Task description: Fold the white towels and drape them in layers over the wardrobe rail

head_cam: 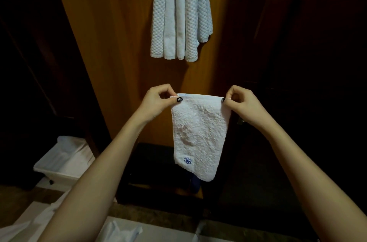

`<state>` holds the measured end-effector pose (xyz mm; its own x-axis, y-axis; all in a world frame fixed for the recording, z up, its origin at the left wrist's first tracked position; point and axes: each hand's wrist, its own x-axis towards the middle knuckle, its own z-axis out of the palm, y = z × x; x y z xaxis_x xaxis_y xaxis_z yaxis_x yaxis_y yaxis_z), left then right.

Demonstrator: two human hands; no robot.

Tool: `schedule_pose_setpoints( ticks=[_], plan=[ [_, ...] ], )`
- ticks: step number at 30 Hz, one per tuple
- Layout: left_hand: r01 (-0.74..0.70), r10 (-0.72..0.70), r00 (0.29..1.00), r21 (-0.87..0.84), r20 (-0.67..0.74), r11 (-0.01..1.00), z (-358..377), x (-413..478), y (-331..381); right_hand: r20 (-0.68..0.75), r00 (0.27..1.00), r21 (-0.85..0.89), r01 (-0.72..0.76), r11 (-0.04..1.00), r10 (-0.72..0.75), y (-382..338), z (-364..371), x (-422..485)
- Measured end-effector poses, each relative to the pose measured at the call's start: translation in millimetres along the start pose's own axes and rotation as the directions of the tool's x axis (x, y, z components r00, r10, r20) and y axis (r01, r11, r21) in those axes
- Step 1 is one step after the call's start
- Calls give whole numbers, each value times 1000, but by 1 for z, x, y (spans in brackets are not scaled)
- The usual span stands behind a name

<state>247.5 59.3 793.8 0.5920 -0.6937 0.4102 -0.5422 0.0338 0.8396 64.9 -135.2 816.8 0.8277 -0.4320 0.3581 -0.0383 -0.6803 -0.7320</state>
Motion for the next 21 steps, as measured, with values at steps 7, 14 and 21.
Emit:
schedule_pose_setpoints(
  ticks=[7,14,21],
  plan=[
    [9,-9,999,6,44,1000,8,2,-1,57,997,-129,-41,991,49,3,-5,-3],
    [45,-45,998,4,35,999,12,-3,1,51,998,-285,47,957,-34,3,-7,-10],
    [106,-110,989,46,95,993,9,-9,8,16,999,-262,40,964,-37,5,-9,-15]
  ],
)
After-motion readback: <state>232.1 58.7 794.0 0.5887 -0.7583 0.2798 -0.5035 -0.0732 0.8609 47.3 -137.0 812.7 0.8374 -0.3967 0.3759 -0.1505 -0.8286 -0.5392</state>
